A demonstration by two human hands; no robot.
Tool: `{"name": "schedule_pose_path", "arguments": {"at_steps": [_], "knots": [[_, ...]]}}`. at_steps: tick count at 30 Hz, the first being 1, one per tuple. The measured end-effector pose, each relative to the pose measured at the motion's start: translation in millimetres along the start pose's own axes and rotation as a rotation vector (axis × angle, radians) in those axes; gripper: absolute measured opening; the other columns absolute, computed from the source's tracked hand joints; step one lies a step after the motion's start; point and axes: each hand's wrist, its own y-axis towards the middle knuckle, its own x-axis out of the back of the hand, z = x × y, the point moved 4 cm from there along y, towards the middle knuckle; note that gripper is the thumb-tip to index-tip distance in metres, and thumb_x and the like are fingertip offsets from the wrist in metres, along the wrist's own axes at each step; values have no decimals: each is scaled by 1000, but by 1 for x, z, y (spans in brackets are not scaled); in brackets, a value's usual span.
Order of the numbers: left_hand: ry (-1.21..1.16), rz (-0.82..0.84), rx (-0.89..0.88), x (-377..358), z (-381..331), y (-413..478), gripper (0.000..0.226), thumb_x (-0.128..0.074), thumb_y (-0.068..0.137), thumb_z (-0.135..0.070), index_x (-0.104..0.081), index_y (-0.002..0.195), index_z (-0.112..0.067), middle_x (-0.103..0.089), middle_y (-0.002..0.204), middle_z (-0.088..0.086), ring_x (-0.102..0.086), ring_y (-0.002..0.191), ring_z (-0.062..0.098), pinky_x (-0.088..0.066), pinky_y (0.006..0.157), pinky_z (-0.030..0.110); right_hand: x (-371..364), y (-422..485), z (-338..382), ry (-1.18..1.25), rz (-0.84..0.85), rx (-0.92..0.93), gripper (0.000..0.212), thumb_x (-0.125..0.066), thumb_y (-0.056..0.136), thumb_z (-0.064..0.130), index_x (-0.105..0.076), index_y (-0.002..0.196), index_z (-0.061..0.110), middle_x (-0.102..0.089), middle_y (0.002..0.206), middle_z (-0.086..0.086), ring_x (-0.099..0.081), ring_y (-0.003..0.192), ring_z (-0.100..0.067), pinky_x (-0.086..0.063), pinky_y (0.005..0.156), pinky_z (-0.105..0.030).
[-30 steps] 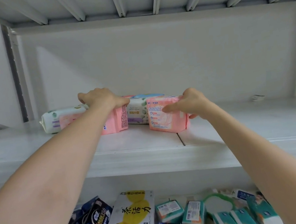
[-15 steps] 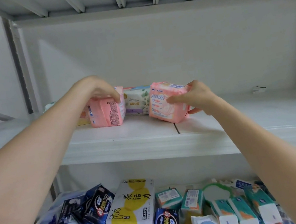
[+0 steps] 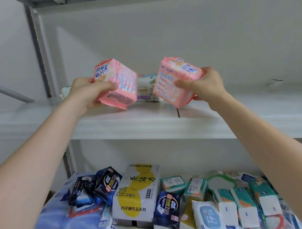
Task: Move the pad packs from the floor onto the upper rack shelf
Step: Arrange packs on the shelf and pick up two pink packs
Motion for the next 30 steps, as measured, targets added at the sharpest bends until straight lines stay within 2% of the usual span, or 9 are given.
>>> {"name": "schedule_pose_path", "arguments": {"at_steps": [6,8,12,15,17,21,24,27,30], "knots": [[-64,23,-58,5,6,-29,32,-81,71,-15,-69,100,-18,-74,99,0,-72,83,14,-58,84,36,19,-31,9,37,-69,3,85,-86,40,46,-51,112,17,-63,107,4,-66,95,-16,-59,78,-42],[-81,40,-90,7,6,-43,29,-81,72,-14,-68,97,-21,-74,97,-1,-72,78,11,-59,83,34,28,-44,15,52,-104,13,85,-86,39,47,-51,111,18,-63,107,4,-66,95,-15,-60,76,-42],[-161,71,-152,16,4,-74,41,-79,74,-12,-66,113,-15,-72,102,0,-71,76,9,-60,70,28,47,-82,29,90,-156,46,65,-88,50,38,-48,100,25,-62,105,7,-67,94,-13,-60,76,-40],[-191,146,-202,20,3,-103,36,-75,79,-9,-66,113,-15,-71,87,-11,-69,71,2,-55,61,21,61,-117,33,83,-194,56,75,-88,46,41,-49,106,21,-62,107,6,-67,94,-12,-60,76,-39],[-196,213,-220,23,6,-124,33,-75,78,-9,-66,108,-17,-72,84,-13,-70,73,3,-55,62,21,69,-143,33,78,-217,55,75,-87,45,42,-48,105,22,-62,107,8,-67,94,-10,-60,76,-39],[-152,289,-230,34,20,-167,65,-84,57,-23,-64,118,-16,-69,111,1,-70,93,13,-58,68,27,82,-195,25,75,-216,44,74,-87,47,39,-46,106,21,-62,108,7,-68,95,-11,-60,73,-41],[-62,333,-204,41,33,-200,67,-85,57,-18,-62,120,-18,-67,114,-3,-68,102,16,-59,78,33,89,-232,12,56,-185,19,76,-88,47,37,-47,108,21,-63,109,4,-68,96,-12,-60,73,-43],[49,362,-169,47,49,-232,70,-87,63,-11,-58,126,-17,-65,113,-7,-65,106,13,-56,85,33,93,-270,-2,-2,-137,-34,80,-88,45,39,-45,111,24,-62,110,7,-67,98,-11,-59,77,-42],[123,352,-110,57,76,-269,92,-94,47,-20,-55,130,-14,-66,110,-9,-64,100,4,-53,83,25,95,-311,-22,-52,-83,-67,83,-88,51,34,-42,118,19,-59,111,7,-64,100,-10,-59,80,-41]]}}
